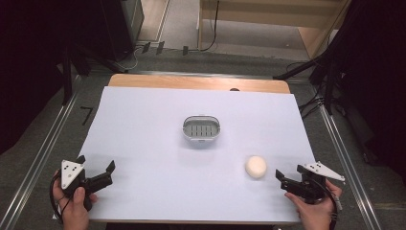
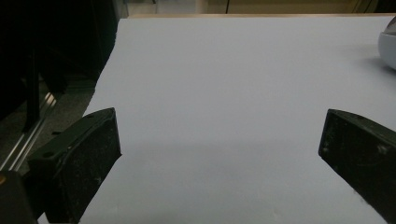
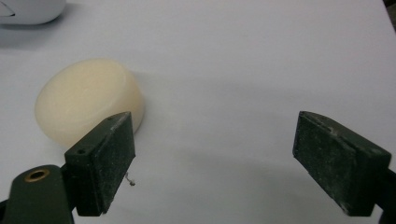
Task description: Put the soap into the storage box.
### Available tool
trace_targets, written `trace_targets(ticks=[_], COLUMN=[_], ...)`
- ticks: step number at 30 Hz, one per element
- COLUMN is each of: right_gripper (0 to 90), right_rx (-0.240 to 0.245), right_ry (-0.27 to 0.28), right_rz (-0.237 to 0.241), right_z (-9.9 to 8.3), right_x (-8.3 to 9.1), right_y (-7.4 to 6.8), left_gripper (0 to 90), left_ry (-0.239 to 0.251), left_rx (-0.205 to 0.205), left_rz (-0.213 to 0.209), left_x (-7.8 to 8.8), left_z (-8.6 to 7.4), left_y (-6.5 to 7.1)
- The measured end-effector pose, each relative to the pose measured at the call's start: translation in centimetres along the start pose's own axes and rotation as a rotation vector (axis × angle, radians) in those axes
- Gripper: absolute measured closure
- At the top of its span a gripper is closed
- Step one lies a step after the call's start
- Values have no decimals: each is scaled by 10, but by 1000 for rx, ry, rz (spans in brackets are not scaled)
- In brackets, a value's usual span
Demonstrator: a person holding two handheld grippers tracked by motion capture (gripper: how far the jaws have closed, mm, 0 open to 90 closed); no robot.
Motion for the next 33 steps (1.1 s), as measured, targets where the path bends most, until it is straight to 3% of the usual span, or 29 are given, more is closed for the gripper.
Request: trace_targets(ticks=[33], right_gripper=[119], right_rx=[32], right_ry=[7], right_rz=[78], right_z=[9], right_x=[-6], right_y=[-37], left_gripper=[0], left_ry=[-3], left_rx=[-4], left_rz=[2], left_x=[0], left_z=[0], left_y=[0])
Point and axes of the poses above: each handheld gripper's, and its own axes: x roughly backward along the jaws, z roughly out of its top, y roughly to its right, the point moved 4 cm from there along -x, roughly forward along the jaws, and after that the axes turned 9 degrees about -y, right-handed, at the moved point
